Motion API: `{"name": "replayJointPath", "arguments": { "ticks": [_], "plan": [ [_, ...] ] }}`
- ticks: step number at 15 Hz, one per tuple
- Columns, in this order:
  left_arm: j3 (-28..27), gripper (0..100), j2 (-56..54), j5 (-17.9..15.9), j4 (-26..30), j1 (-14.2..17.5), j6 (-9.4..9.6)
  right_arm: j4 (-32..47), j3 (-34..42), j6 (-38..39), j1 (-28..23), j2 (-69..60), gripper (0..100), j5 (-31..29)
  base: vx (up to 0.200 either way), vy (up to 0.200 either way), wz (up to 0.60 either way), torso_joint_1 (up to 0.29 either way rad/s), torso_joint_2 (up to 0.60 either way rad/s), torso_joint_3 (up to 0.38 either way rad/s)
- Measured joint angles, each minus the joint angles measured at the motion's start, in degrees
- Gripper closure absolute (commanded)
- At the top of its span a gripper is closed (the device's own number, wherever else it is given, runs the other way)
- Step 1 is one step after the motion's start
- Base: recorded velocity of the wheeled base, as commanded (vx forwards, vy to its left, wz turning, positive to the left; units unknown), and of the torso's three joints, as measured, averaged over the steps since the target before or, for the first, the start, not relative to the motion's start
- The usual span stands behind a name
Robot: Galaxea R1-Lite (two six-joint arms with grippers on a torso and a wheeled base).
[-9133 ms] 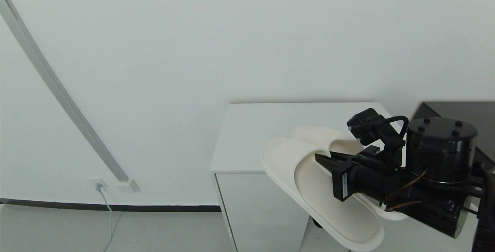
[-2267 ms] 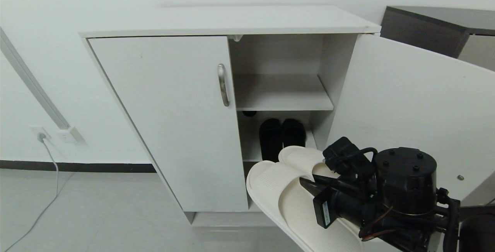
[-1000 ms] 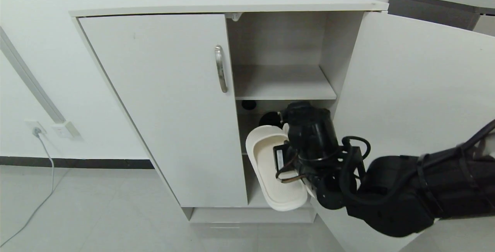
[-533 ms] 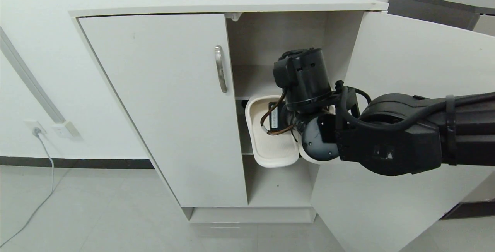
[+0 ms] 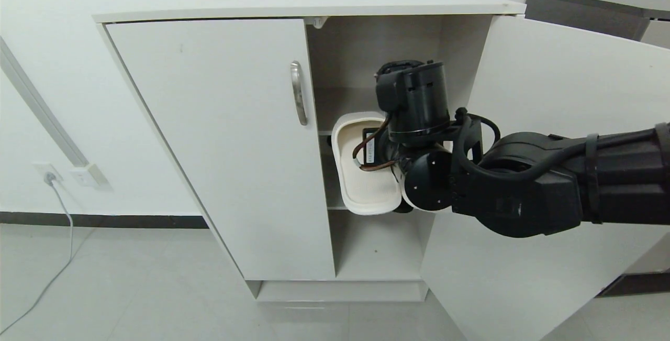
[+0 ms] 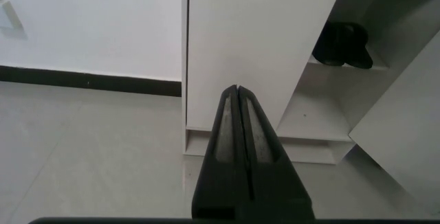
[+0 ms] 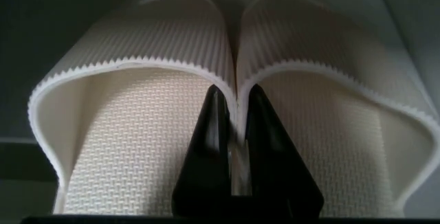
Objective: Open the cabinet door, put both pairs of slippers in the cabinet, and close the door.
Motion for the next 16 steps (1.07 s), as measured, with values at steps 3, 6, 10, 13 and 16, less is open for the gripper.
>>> {"name": "replayJointPath", "arguments": {
  "ticks": [3, 6, 10, 13, 16],
  "plan": [
    [0.00, 100, 0.00, -0.09, 0.00, -0.05, 0.09, -0.60, 0.50, -0.11, -0.27, 0.17, 100, -0.01, 0.200, 0.000, 0.00, -0.001, 0.00, 0.004],
    [0.00, 100, 0.00, -0.13, 0.02, -0.09, 0.09, -0.61, 0.71, -0.07, -0.74, 0.23, 100, -0.04, 0.200, 0.000, 0.00, 0.001, 0.01, 0.001],
    [0.00, 100, 0.00, -0.13, 0.00, -0.02, 0.11, -0.63, 0.68, -0.10, -1.07, 0.63, 100, 0.05, 0.100, 0.000, 0.00, 0.000, 0.00, 0.002],
    [0.00, 100, 0.00, -0.16, 0.00, -0.05, 0.04, -1.15, 0.55, -0.13, -2.08, 2.21, 100, 0.23, 0.000, 0.000, 0.00, 0.000, 0.00, 0.000],
    [0.00, 100, 0.00, -0.13, 0.00, 0.00, 0.04, -5.03, 0.40, -2.05, -3.11, 4.11, 100, 1.06, 0.000, 0.000, 0.00, 0.000, 0.00, 0.000]
  ]
}}
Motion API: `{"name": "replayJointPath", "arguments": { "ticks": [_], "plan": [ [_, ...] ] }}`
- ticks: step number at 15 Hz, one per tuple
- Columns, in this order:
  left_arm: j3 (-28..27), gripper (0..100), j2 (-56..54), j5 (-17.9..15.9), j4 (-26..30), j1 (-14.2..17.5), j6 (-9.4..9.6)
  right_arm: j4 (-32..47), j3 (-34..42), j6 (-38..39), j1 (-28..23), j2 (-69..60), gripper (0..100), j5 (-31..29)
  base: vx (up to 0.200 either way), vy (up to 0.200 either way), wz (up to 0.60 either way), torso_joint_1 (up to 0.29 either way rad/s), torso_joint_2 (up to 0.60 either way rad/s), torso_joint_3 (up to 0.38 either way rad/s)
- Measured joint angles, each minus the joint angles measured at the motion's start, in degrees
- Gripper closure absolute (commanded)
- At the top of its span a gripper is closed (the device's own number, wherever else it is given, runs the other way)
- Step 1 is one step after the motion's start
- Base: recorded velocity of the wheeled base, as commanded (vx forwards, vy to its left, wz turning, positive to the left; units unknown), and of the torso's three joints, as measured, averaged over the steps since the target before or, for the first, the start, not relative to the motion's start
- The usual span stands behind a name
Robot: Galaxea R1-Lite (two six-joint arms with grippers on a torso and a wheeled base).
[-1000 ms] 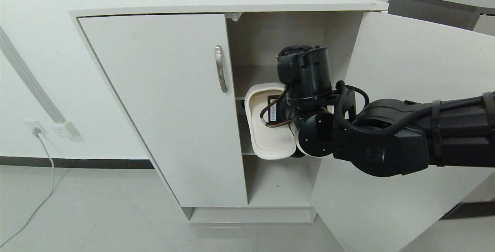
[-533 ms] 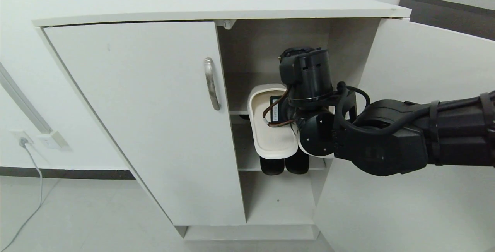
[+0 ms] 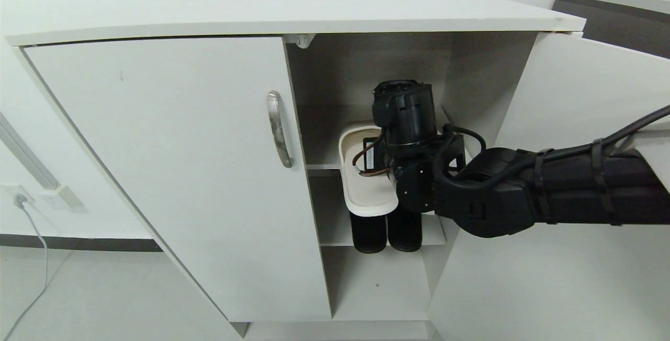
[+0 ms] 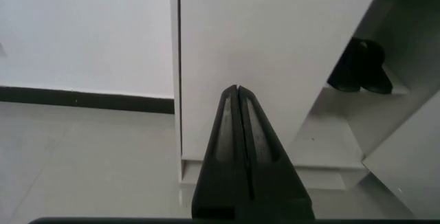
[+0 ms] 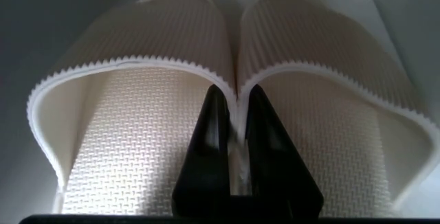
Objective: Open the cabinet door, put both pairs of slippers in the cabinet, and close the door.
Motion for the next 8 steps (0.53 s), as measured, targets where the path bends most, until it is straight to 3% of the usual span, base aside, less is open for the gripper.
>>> {"name": "replayJointPath", "arguments": {
  "ticks": [8],
  "plan": [
    [0.00, 100, 0.00, -0.02, 0.00, -0.02, -0.04, -0.24, -4.13, -2.57, -2.17, 2.89, 100, 2.35, 0.000, 0.000, 0.00, 0.000, 0.00, 0.000]
  ]
}}
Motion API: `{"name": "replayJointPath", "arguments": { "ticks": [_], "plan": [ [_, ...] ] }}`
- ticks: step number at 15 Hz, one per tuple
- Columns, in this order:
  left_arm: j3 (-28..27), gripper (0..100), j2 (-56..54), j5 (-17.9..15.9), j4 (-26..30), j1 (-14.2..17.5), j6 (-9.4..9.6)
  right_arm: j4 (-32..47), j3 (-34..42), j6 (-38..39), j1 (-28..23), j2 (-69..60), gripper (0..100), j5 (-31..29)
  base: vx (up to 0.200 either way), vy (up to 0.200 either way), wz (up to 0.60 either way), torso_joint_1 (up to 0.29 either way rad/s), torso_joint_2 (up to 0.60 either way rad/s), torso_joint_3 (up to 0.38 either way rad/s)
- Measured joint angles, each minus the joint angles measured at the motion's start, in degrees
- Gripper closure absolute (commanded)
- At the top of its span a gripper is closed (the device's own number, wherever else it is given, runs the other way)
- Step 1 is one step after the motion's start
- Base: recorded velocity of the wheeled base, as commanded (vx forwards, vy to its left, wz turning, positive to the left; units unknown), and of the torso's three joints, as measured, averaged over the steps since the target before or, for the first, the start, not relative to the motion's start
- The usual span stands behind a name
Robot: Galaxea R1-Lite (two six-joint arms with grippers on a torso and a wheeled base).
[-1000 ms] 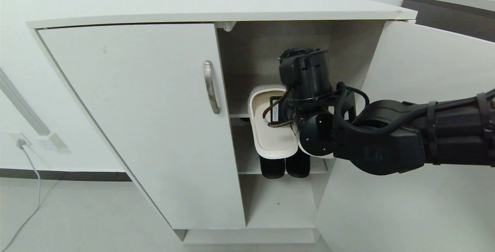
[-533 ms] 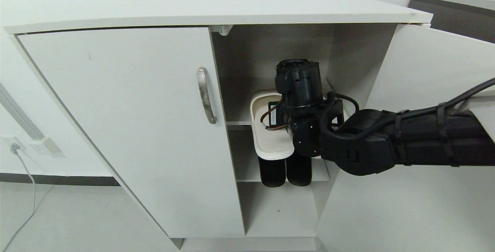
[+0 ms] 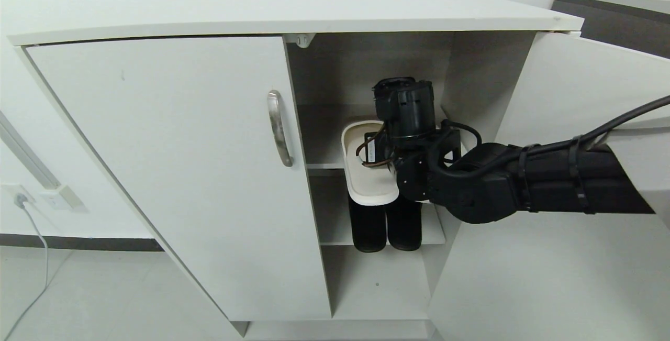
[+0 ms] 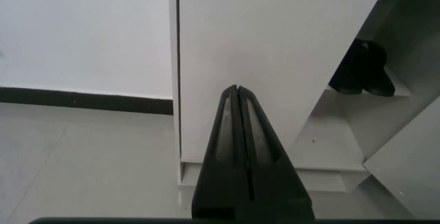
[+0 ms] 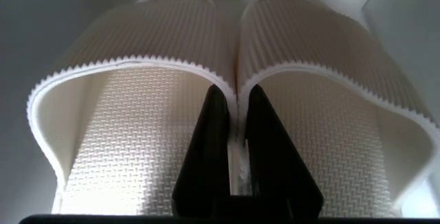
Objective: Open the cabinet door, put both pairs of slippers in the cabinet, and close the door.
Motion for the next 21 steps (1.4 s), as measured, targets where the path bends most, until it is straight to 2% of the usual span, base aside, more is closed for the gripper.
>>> {"name": "replayJointPath", "arguments": {
  "ticks": [3, 14, 21],
  "plan": [
    [0.00, 100, 0.00, 0.10, 0.00, 0.02, 0.01, 0.51, -2.91, -0.61, -0.87, 1.28, 100, 0.74, 0.000, 0.000, 0.00, 0.000, 0.00, 0.000],
    [0.00, 100, 0.00, 0.11, 0.00, -0.02, 0.00, 13.79, -19.21, -0.13, -2.96, 4.72, 100, 2.88, 0.000, 0.000, 0.00, 0.000, 0.00, 0.000],
    [0.00, 100, 0.00, 0.11, 0.00, 0.02, -0.07, 14.31, -20.44, 0.22, -3.69, 7.29, 100, 3.04, 0.000, 0.000, 0.00, 0.000, 0.00, 0.000]
  ]
}}
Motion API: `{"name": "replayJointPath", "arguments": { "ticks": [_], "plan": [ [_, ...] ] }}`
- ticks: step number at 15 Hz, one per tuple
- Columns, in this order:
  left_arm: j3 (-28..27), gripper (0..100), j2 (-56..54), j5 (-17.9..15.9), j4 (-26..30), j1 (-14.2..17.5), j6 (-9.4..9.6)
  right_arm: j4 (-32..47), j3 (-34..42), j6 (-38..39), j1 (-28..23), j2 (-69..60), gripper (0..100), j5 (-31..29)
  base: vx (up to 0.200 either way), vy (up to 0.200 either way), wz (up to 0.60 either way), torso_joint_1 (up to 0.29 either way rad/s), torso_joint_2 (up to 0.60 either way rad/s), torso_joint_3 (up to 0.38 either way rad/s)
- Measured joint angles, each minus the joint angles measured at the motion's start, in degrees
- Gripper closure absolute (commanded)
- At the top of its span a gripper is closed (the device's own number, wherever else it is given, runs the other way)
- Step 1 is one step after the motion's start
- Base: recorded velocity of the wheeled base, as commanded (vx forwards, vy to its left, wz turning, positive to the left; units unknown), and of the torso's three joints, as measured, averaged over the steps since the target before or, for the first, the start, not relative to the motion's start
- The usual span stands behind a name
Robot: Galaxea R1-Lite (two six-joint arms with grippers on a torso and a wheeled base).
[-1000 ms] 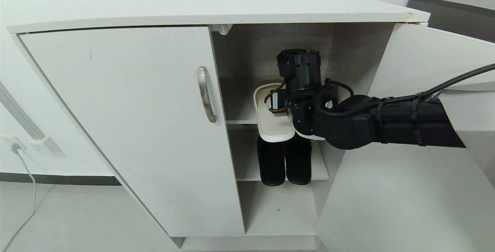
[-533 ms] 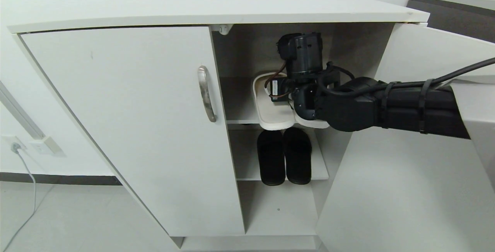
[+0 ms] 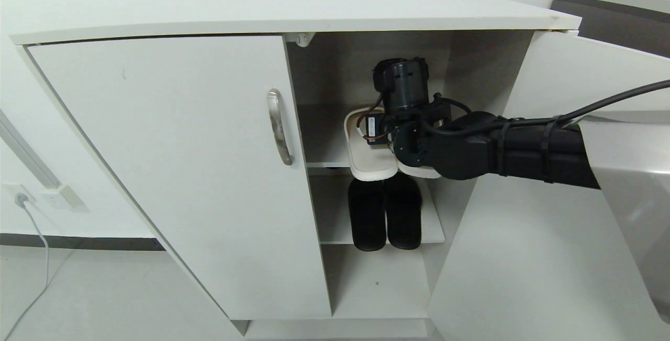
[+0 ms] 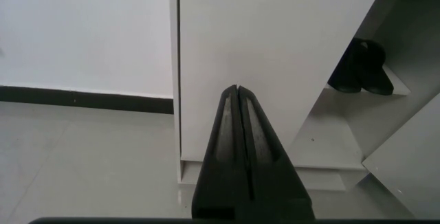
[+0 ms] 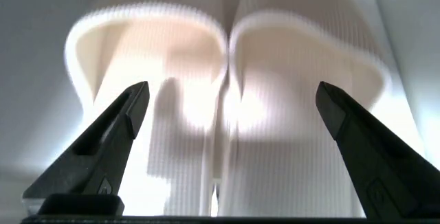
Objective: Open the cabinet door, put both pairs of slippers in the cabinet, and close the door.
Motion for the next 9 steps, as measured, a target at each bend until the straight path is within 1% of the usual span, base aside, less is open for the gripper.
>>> {"name": "replayJointPath", "arguments": {
  "ticks": [1, 7, 9],
  "plan": [
    [0.00, 100, 0.00, -0.01, 0.00, -0.05, 0.02, -0.02, -0.02, 0.41, -0.04, 0.07, 0, -0.05, 0.000, 0.000, 0.00, 0.000, 0.00, 0.000],
    [0.00, 100, 0.00, 0.00, 0.00, 0.00, 0.00, 1.63, 0.00, 1.89, 0.07, -0.52, 0, -0.11, 0.000, 0.000, 0.00, 0.000, 0.00, 0.000],
    [0.00, 100, 0.00, 0.00, 0.00, 0.00, -0.02, 1.60, 1.13, 2.02, 0.52, -1.79, 0, -0.11, 0.000, 0.000, 0.00, 0.000, 0.00, 0.000]
  ]
}}
